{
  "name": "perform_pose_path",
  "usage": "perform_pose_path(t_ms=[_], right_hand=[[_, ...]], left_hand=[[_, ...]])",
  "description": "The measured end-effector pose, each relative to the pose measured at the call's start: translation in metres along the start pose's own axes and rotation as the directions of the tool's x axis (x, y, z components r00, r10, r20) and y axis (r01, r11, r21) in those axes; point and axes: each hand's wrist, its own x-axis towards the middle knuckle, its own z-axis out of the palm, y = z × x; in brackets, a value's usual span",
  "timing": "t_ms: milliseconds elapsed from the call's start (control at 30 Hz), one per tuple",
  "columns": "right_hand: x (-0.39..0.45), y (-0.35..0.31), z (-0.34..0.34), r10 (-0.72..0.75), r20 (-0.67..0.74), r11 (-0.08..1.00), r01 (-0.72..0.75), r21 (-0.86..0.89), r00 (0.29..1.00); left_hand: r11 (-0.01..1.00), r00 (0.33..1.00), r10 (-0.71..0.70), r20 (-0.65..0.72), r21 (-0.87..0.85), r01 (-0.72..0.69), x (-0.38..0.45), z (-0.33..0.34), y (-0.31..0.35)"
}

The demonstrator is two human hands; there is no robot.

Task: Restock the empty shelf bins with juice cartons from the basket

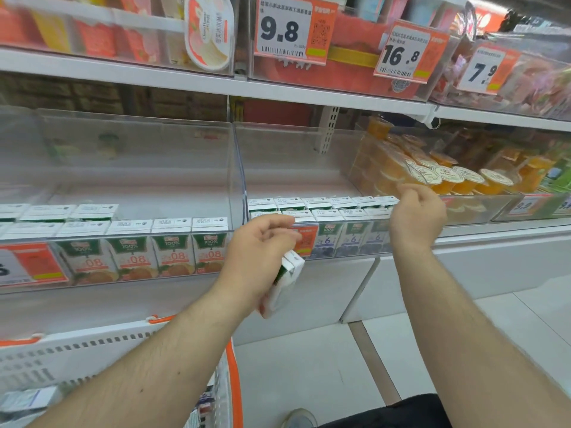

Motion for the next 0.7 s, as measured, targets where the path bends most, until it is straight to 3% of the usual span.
perform_pose_path(t_ms=[67, 133, 200, 267, 367, 467, 533, 633, 700], right_hand=[[-0.009, -0.015, -0.008, 0.203, 0.023, 0.943, -0.202, 0.265, 0.979], [-0.02, -0.028, -0.015, 0.298, 0.123, 0.861, -0.323, 0.394, 0.946], [-0.033, -0.036, -0.018, 0.298, 0.268, 0.82, -0.389, 0.421, 0.916], [-0.05, -0.048, -0.019, 0.222, 0.423, 0.852, -0.386, 0.353, 0.878], [-0.078, -0.068, -0.017, 0.01, 0.673, 0.961, -0.192, 0.197, 0.74], [-0.107, -0.082, -0.016, -0.144, 0.886, 0.99, 0.065, 0.128, 0.441], [-0.124, -0.084, -0.01, -0.172, 0.94, 0.964, 0.247, 0.099, 0.293], [-0.141, -0.081, 0.005, -0.181, 0.956, 0.891, 0.449, 0.06, 0.232], [-0.145, -0.082, 0.011, -0.165, 0.959, 0.932, 0.356, 0.074, 0.23]], left_hand=[[0.969, 0.983, -0.182, -0.024, -0.172, 0.176, -0.005, -0.001, 0.007], [0.902, 0.937, -0.35, -0.006, -0.271, 0.336, -0.01, -0.003, 0.01], [0.838, 0.897, -0.442, 0.029, -0.343, 0.424, -0.014, -0.006, 0.011], [0.792, 0.882, -0.467, 0.058, -0.416, 0.447, -0.019, -0.01, 0.012], [0.754, 0.88, -0.471, 0.063, -0.489, 0.439, -0.023, -0.02, 0.013], [0.777, 0.887, -0.462, 0.003, -0.481, 0.406, -0.027, -0.032, 0.011], [0.81, 0.9, -0.435, -0.041, -0.454, 0.371, -0.029, -0.039, 0.01], [0.813, 0.906, -0.422, -0.039, -0.458, 0.359, -0.031, -0.051, 0.007], [0.797, 0.918, -0.396, 0.005, -0.495, 0.347, -0.032, -0.061, 0.005]])
